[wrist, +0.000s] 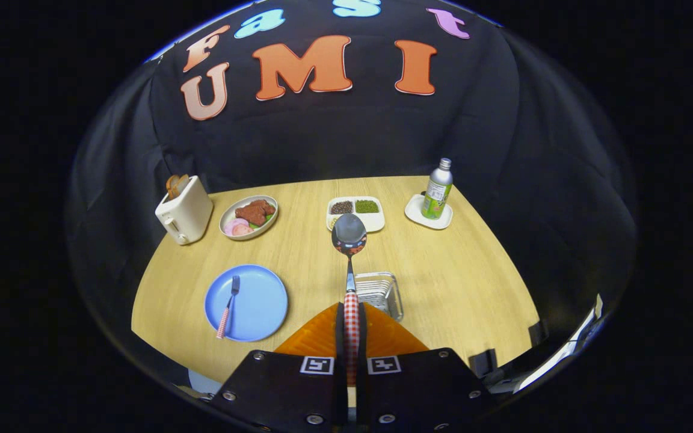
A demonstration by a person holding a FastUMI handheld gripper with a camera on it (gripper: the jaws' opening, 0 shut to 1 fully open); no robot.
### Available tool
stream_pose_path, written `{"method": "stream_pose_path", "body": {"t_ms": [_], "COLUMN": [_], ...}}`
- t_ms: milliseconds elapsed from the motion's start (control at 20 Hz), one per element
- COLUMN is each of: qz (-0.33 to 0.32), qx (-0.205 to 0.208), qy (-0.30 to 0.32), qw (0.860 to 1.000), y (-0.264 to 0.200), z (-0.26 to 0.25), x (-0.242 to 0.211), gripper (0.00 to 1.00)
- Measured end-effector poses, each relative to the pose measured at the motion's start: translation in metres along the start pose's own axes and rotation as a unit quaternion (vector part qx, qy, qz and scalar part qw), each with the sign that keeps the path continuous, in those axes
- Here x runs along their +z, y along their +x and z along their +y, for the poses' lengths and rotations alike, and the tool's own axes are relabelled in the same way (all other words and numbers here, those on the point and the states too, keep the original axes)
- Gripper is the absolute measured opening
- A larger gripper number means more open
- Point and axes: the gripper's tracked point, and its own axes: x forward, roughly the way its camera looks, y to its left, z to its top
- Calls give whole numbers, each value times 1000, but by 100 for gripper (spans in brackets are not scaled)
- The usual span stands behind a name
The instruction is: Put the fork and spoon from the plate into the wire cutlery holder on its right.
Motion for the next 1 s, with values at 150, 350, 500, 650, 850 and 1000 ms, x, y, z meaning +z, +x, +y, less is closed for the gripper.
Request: {"method": "stream_pose_path", "body": {"t_ms": [150,350,500,650,850,1000], "qz": [32,93,150,207,260,301], "qx": [-2,10,39,65,72,75], "qy": [-25,-67,-106,-145,-191,-209], "qw": [999,993,982,965,944,927], "y": [-5,4,14,20,35,46], "z": [-29,-52,-50,-46,-48,-46], "x": [-5,-17,-32,-47,-55,-63], "gripper": [6,6,6,6,6,6]}}
